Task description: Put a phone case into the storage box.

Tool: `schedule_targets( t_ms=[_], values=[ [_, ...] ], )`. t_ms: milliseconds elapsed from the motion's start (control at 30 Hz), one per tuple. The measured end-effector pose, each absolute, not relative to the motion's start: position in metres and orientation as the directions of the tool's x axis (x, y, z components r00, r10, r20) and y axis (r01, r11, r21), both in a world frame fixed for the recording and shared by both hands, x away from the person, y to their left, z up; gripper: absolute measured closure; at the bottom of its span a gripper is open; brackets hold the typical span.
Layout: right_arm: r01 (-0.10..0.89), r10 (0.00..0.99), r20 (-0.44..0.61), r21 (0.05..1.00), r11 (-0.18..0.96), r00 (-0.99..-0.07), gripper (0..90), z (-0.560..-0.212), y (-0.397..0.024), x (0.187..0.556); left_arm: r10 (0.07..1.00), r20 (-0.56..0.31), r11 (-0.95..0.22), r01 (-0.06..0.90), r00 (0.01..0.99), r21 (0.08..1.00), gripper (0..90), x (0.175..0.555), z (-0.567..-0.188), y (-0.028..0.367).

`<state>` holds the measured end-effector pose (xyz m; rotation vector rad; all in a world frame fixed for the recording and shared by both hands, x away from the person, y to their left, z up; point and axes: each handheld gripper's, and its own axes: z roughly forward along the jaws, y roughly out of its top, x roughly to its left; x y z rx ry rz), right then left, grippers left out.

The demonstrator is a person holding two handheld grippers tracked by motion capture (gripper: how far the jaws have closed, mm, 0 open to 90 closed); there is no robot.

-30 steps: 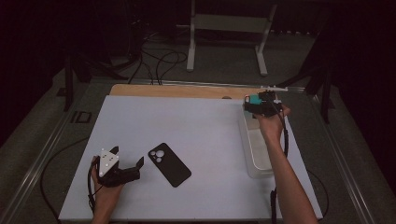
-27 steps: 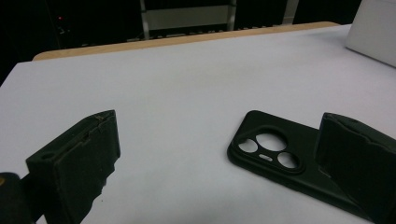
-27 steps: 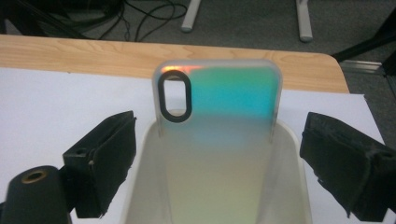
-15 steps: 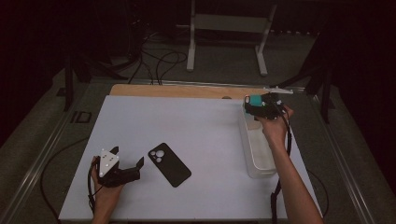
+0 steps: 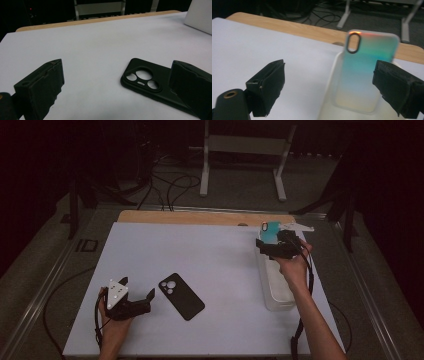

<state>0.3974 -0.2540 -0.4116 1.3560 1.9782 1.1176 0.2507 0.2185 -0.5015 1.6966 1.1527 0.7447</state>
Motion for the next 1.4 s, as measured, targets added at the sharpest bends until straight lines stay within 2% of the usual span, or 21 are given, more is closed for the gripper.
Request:
schedule_targets(
  t_ms=[333, 867, 1200, 1400],
  values=[
    [0.443, 0.867, 0.074, 0.879, 0.176, -0.492, 11.1, -0.411, -0.24, 0.359, 0.924, -0.017, -0.136, 0.37, 0.382, 0.919, 0.8, 0.251, -0.502, 0.218],
    [0.322, 0.794, 0.076, 0.934, 0.156, -0.603, 11.8, -0.416, -0.235, 0.308, 0.923, -0.02, -0.133, 0.367, 0.384, 0.921, 0.8, 0.251, -0.501, 0.217],
    [0.28, 0.782, 0.077, 0.952, 0.127, -0.618, 11.7, -0.425, -0.239, 0.297, 0.919, -0.02, -0.136, 0.364, 0.394, 0.922, 0.8, 0.251, -0.502, 0.215],
    [0.288, 0.774, 0.102, 0.952, 0.106, -0.625, 10.4, -0.433, -0.242, 0.291, 0.918, -0.023, -0.133, 0.362, 0.396, 0.923, 0.8, 0.251, -0.501, 0.216]
  ],
)
